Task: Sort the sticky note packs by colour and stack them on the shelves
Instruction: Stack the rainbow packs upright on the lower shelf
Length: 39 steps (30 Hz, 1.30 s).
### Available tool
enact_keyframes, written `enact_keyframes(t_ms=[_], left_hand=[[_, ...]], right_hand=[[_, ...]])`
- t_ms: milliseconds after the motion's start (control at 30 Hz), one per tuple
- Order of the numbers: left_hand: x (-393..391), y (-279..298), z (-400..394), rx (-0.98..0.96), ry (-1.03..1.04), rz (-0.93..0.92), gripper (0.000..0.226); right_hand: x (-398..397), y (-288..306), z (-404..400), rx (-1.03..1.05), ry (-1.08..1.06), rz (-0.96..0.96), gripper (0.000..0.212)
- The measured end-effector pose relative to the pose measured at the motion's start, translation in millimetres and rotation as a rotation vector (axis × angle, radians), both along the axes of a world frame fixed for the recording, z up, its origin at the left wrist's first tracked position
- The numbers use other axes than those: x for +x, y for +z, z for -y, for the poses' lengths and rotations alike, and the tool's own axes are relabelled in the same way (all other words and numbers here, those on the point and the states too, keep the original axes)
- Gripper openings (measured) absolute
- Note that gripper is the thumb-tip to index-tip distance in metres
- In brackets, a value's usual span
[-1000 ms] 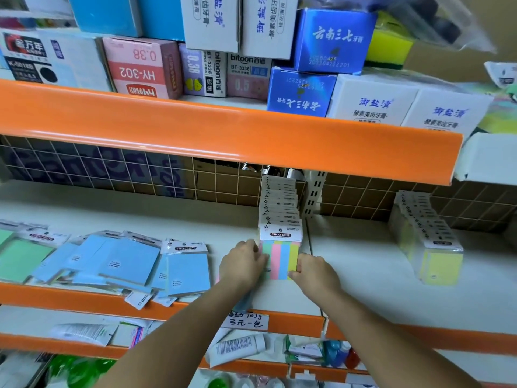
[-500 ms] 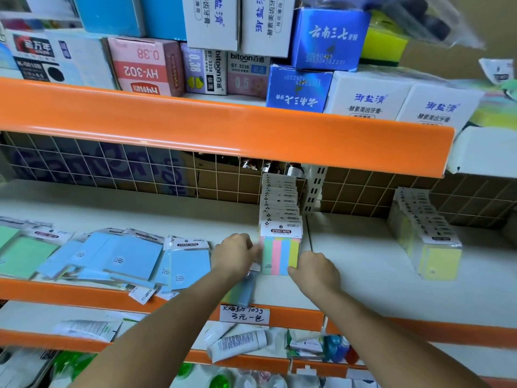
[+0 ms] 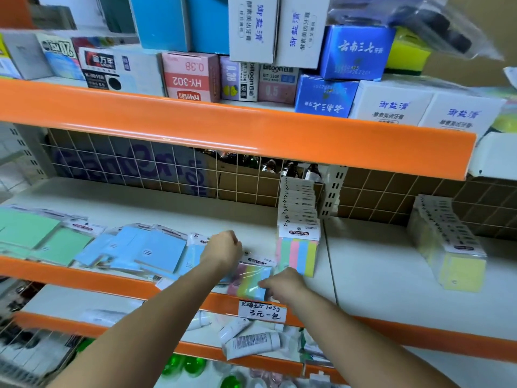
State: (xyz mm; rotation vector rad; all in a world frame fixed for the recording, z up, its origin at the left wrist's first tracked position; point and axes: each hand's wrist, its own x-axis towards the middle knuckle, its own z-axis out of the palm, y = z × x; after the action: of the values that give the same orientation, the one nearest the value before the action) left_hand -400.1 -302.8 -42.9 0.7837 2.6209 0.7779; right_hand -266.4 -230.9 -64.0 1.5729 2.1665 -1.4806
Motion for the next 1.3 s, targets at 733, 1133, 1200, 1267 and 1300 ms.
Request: enact_keyframes(t_ms=[733,1133,1200,1267,1300], left_hand=[[57,-4,-19,0.178,-0.171,0.262,0.013],[77,-25,-38,0.265,-0.146,0.167,0.036],[78,-28,-41,0.246,-0.124,0.169,0.033],[78,-29,-42,0.217,-0.115,0.164,0.031],[78,-30,-43,0.193,-0.112,0.152,0.031]], right_hand=[[62,14,-46,0.225,0.057,-0.386,0.013],[67,1,-54,0.43,0.032,-0.249,0.014],[66,-2,-55,0.447,0.025,-0.223,0.015],[64,-5,-56,0.471,0.018,-0.197,0.016],[63,-7,-57,0.49,0.015,-0.173,0.017]])
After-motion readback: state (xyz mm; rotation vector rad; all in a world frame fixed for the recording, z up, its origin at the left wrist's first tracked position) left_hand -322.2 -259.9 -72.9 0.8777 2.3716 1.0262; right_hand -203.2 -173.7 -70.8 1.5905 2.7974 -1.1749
